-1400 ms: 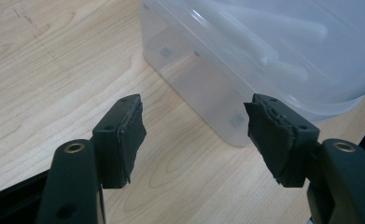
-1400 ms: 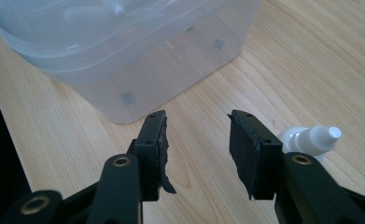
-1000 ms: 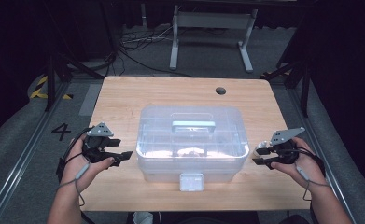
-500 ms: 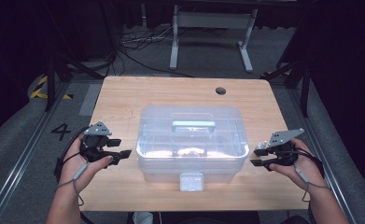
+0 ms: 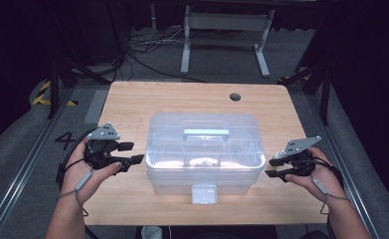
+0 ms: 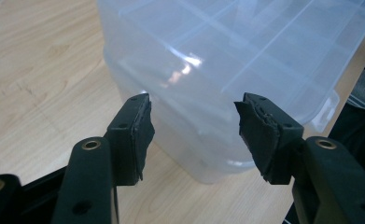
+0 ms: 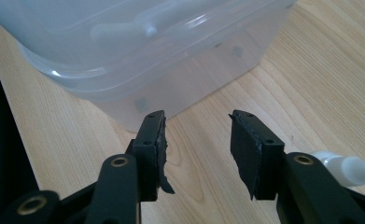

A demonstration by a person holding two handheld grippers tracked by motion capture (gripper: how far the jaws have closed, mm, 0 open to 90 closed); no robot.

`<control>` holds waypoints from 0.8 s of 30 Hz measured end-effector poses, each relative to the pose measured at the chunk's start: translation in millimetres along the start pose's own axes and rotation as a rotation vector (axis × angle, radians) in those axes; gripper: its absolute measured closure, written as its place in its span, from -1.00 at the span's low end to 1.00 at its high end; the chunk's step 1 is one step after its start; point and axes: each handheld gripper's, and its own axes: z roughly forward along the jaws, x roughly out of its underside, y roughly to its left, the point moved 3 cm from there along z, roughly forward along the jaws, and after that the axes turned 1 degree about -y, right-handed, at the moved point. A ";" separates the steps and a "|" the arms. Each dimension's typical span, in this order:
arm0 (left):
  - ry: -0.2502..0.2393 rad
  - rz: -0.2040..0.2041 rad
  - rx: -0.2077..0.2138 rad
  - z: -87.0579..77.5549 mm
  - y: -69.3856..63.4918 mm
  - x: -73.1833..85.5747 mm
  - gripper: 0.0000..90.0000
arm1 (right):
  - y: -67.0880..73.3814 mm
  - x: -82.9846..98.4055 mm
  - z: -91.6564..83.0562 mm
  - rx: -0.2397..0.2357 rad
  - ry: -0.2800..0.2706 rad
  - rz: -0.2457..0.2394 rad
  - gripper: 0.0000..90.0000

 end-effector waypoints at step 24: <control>-0.050 0.132 0.123 34.9 -19.9 -66.4 -0.10 | 3.8 12.5 -11.5 0.008 -0.017 0.041 0.24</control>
